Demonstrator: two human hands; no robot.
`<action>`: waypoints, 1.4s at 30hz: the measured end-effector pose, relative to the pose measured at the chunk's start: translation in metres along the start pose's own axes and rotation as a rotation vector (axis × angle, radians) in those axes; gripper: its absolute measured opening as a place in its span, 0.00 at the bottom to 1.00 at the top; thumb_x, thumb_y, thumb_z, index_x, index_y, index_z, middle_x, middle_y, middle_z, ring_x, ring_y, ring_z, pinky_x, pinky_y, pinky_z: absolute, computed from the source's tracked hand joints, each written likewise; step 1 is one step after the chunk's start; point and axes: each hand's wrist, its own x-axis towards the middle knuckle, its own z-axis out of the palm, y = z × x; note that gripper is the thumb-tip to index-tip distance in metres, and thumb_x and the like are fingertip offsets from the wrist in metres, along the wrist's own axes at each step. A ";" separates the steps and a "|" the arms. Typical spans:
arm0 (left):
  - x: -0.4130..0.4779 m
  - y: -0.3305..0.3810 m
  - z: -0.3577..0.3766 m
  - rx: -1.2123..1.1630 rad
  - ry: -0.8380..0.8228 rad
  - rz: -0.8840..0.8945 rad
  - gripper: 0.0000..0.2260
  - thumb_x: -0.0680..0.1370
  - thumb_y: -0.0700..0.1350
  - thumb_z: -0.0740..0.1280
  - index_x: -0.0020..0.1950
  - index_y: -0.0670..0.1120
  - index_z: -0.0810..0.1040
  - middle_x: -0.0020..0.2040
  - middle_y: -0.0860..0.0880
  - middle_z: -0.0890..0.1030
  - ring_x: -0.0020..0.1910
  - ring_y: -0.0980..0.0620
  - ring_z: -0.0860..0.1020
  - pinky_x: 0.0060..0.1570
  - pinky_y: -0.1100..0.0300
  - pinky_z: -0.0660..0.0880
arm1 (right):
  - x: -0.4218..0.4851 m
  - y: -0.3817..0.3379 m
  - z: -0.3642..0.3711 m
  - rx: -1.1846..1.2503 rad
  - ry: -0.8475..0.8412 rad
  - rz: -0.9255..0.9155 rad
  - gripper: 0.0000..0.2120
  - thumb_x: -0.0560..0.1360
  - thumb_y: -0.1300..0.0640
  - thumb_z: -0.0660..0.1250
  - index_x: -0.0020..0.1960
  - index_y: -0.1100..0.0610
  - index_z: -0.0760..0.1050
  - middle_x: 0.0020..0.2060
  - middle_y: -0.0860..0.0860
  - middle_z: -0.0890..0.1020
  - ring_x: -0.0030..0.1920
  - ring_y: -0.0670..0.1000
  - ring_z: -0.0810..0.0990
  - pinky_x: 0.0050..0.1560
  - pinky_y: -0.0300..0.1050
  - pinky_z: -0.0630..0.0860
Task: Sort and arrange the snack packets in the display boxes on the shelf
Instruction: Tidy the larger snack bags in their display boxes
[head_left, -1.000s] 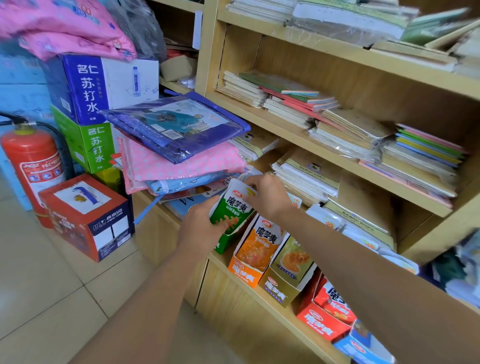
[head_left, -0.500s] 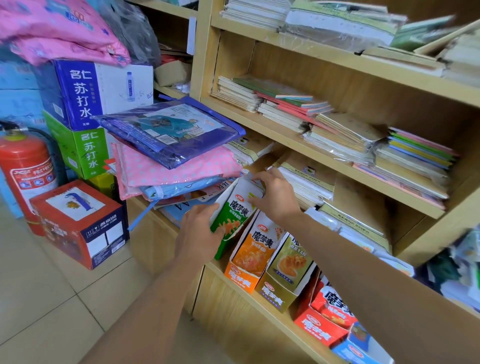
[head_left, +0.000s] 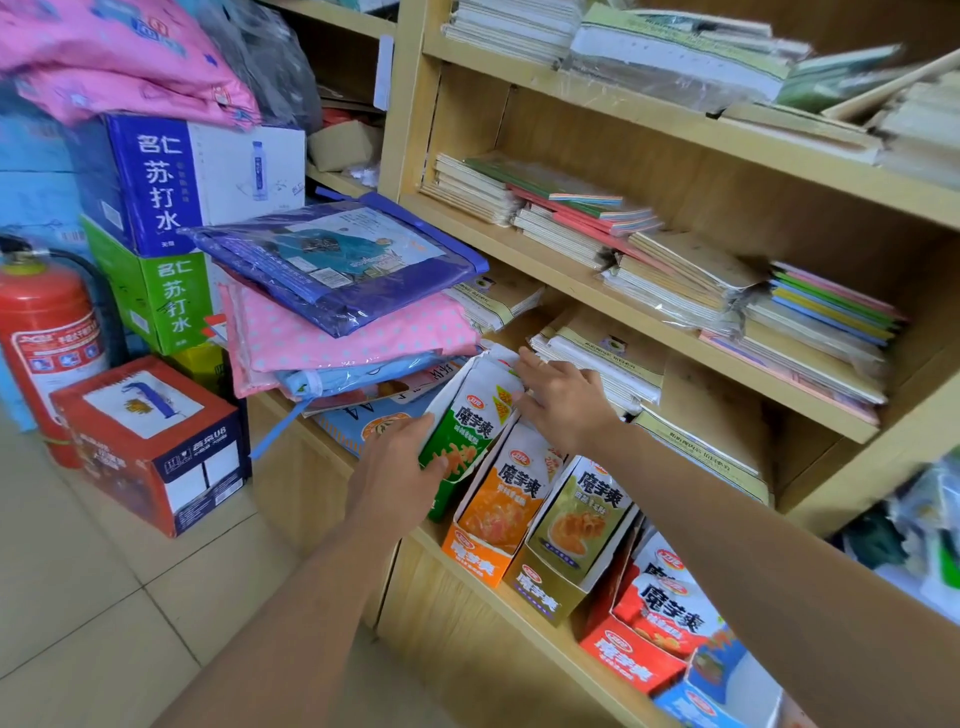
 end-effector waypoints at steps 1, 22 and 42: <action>0.000 0.000 0.000 0.001 0.002 -0.003 0.25 0.79 0.47 0.71 0.76 0.48 0.71 0.71 0.47 0.74 0.71 0.44 0.69 0.64 0.43 0.72 | 0.001 0.001 -0.002 -0.028 -0.002 0.011 0.23 0.84 0.45 0.52 0.78 0.48 0.60 0.79 0.48 0.59 0.75 0.56 0.61 0.68 0.59 0.57; -0.034 0.004 -0.016 0.210 -0.157 0.394 0.26 0.69 0.57 0.78 0.65 0.65 0.77 0.74 0.60 0.67 0.70 0.50 0.59 0.69 0.46 0.63 | -0.101 -0.012 -0.014 0.115 0.245 0.061 0.11 0.76 0.55 0.69 0.58 0.53 0.81 0.48 0.51 0.84 0.48 0.56 0.81 0.49 0.54 0.79; -0.063 0.016 0.000 0.343 -0.013 0.356 0.07 0.74 0.47 0.76 0.51 0.49 0.85 0.56 0.48 0.79 0.60 0.45 0.72 0.52 0.48 0.77 | -0.213 -0.084 0.030 -0.005 0.058 0.006 0.33 0.73 0.53 0.70 0.76 0.53 0.64 0.70 0.53 0.73 0.71 0.59 0.69 0.70 0.58 0.64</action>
